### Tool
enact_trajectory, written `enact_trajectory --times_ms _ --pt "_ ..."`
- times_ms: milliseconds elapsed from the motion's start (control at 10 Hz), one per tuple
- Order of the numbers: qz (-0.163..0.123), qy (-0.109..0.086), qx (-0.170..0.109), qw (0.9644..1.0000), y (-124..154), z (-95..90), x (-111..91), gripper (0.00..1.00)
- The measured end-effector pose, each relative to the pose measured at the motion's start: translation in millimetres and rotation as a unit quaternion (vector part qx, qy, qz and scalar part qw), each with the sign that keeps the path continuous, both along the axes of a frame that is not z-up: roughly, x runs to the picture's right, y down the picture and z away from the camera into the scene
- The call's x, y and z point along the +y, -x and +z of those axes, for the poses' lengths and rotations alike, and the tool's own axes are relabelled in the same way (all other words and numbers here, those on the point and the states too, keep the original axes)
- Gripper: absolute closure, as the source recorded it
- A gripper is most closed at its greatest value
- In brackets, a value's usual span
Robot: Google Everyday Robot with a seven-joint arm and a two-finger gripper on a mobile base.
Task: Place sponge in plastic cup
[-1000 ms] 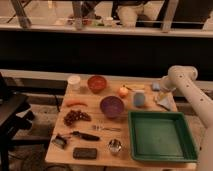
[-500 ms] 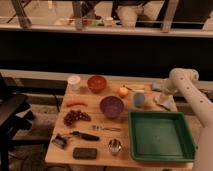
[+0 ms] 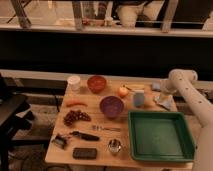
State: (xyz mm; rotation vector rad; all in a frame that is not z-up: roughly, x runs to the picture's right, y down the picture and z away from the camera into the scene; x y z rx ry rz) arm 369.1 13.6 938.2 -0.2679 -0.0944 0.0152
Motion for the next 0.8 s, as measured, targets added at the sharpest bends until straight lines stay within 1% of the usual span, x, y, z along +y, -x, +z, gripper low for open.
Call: enact_trajectory --times_ms 200,400,600,800 --pt "-0.010 -0.018 -0.012 0.9997 2.8 6.1 -7.5 0.20" --pt "-0.010 -0.029 -0.017 0.9994 0.5 10.7 -14.4 0.20" --pt "-0.002 -0.038 -0.025 0.9990 2.8 20.8 -31.0 0.20" --pt "-0.001 -0.052 -0.026 0.9983 -1.5 31.9 -46.7 0.20"
